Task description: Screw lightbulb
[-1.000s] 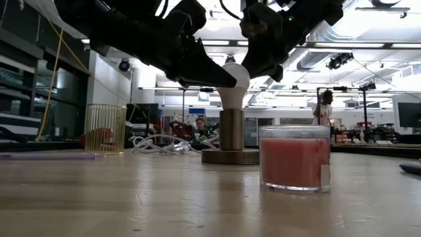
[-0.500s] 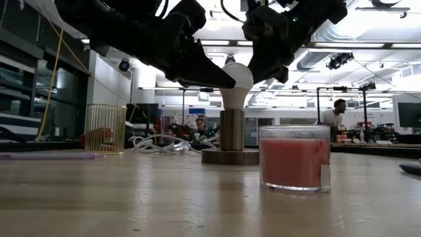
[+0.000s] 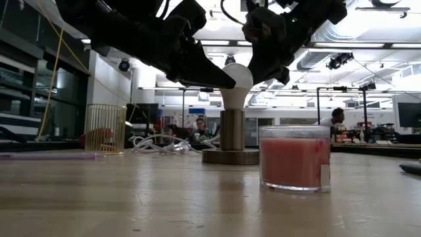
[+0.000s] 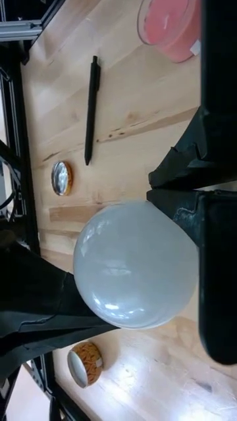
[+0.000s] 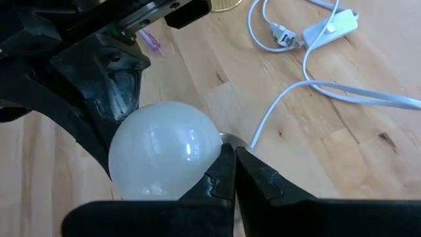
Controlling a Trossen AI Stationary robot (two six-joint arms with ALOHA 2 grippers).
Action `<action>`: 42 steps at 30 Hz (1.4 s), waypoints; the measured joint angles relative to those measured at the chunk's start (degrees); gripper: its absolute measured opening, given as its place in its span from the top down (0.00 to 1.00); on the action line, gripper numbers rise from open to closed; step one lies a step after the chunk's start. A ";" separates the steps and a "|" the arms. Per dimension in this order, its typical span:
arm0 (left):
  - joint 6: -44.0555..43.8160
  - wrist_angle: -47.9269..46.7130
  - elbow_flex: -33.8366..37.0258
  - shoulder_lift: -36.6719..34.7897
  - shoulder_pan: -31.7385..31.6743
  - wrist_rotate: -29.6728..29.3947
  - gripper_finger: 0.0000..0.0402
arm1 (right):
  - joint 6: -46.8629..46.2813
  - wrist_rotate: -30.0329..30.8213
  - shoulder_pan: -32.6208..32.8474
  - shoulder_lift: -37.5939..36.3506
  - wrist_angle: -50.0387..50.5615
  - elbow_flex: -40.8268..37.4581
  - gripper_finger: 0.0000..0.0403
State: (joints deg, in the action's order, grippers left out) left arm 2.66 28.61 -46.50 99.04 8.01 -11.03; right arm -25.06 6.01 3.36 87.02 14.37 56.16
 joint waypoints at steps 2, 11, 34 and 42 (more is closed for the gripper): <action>0.02 -0.23 0.00 0.00 -0.03 -0.04 1.00 | -0.94 -0.04 0.00 0.00 -0.03 0.00 1.00; 0.99 -0.44 0.00 0.00 -0.08 -0.09 1.00 | -3.54 -0.65 0.39 0.00 0.00 -0.04 1.00; 4.63 -4.43 0.17 -2.81 -1.48 -1.15 1.00 | -6.21 -1.94 0.57 -2.58 5.77 -0.13 1.00; 4.48 -4.58 0.17 -2.99 -3.35 -4.31 1.00 | -7.51 -4.04 1.60 -3.53 6.64 -0.15 1.00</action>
State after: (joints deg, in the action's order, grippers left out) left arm 7.14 24.02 -46.33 96.05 4.66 -15.33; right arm -32.58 1.97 4.96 83.49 21.02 56.01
